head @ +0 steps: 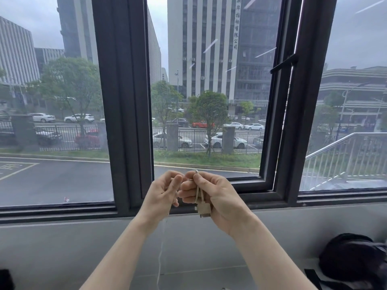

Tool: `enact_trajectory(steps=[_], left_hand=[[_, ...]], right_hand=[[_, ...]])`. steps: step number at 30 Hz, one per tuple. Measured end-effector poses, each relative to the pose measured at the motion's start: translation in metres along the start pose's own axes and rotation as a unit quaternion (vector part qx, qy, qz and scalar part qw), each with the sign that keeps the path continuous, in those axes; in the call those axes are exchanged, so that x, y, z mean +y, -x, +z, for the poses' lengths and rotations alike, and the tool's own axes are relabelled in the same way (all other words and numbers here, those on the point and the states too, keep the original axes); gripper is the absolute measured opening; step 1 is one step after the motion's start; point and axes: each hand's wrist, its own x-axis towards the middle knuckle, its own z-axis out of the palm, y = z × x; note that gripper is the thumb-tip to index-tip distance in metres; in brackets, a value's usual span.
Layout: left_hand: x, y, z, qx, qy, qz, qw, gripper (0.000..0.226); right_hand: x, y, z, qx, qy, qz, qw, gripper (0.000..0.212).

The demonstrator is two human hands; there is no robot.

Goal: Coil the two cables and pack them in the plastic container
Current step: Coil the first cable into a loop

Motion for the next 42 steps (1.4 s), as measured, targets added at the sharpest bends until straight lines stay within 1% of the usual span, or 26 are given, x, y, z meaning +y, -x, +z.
enact_trajectory(steps=[3,5,6,9,10,12,15,17,19,21,23,25,27,29,32,34,35,36,38,40,42], left_hand=[[-0.017,0.015,0.018,0.018,-0.014,-0.04,0.999,0.021],[-0.025,0.027,0.029,0.003,-0.043,-0.056,0.998,0.025],[-0.027,0.032,0.033,-0.017,-0.061,-0.059,0.996,0.028],[-0.023,0.046,0.038,-0.094,-0.153,-0.034,0.983,0.027],[-0.018,0.048,0.037,-0.11,-0.189,-0.015,0.976,0.024],[-0.004,0.045,0.031,-0.116,-0.249,0.025,0.961,0.017],[0.025,0.034,0.019,-0.096,-0.334,0.1,0.932,0.019],[0.04,0.023,0.011,-0.087,-0.377,0.139,0.911,0.022],[0.05,0.014,0.005,-0.085,-0.404,0.164,0.896,0.019],[0.056,0.005,-0.001,-0.088,-0.417,0.179,0.887,0.014],[0.059,-0.003,-0.005,-0.088,-0.411,0.184,0.889,0.011],[0.057,-0.007,-0.008,-0.077,-0.367,0.175,0.91,0.009],[0.051,-0.008,-0.007,-0.075,-0.331,0.157,0.928,0.009],[0.042,-0.007,-0.005,-0.08,-0.342,0.151,0.924,0.013],[0.031,-0.005,-0.005,-0.079,-0.362,0.131,0.92,0.03],[0.026,-0.006,-0.004,-0.092,-0.391,0.138,0.905,0.035],[0.025,-0.006,-0.002,-0.096,-0.399,0.145,0.901,0.033],[0.024,-0.007,0.0,-0.095,-0.392,0.15,0.903,0.029],[0.023,-0.009,0.004,-0.084,-0.351,0.156,0.92,0.017],[0.022,-0.01,0.009,-0.072,-0.303,0.156,0.937,0.007],[0.02,-0.009,0.015,-0.056,-0.24,0.138,0.959,0.011]], right_hand=[[-0.012,-0.006,-0.003,-0.015,-0.028,-0.032,0.999,0.023],[-0.019,-0.011,-0.006,-0.018,-0.032,-0.06,0.998,0.027],[-0.022,-0.013,-0.008,-0.01,-0.018,-0.073,0.997,0.028],[-0.027,-0.017,-0.015,0.043,0.079,-0.099,0.991,0.032],[-0.027,-0.017,-0.018,0.061,0.123,-0.103,0.985,0.031],[-0.025,-0.015,-0.024,0.09,0.207,-0.098,0.969,0.03],[-0.018,-0.009,-0.032,0.086,0.277,-0.065,0.955,0.027],[-0.015,-0.004,-0.034,0.06,0.296,-0.027,0.953,0.023],[-0.013,0.003,-0.031,0.02,0.313,-0.003,0.949,0.02],[-0.013,0.007,-0.024,-0.037,0.3,0.0,0.953,0.032],[-0.013,0.008,-0.02,-0.058,0.279,-0.004,0.958,0.044],[-0.012,0.007,-0.021,-0.065,0.278,-0.014,0.958,0.045],[-0.015,0.008,-0.023,-0.07,0.294,0.006,0.953,0.042],[-0.022,0.011,-0.025,-0.07,0.35,0.057,0.932,0.039],[-0.032,0.011,-0.031,-0.075,0.447,0.123,0.883,0.034],[-0.037,0.013,-0.035,-0.083,0.477,0.15,0.862,0.033],[-0.038,0.014,-0.037,-0.087,0.472,0.151,0.864,0.034],[-0.039,0.015,-0.039,-0.089,0.455,0.145,0.874,0.034],[-0.041,0.015,-0.042,-0.088,0.385,0.128,0.91,0.032],[-0.045,0.016,-0.045,-0.1,0.291,0.113,0.945,0.029],[-0.048,0.015,-0.044,-0.128,0.204,0.094,0.966,0.026]])
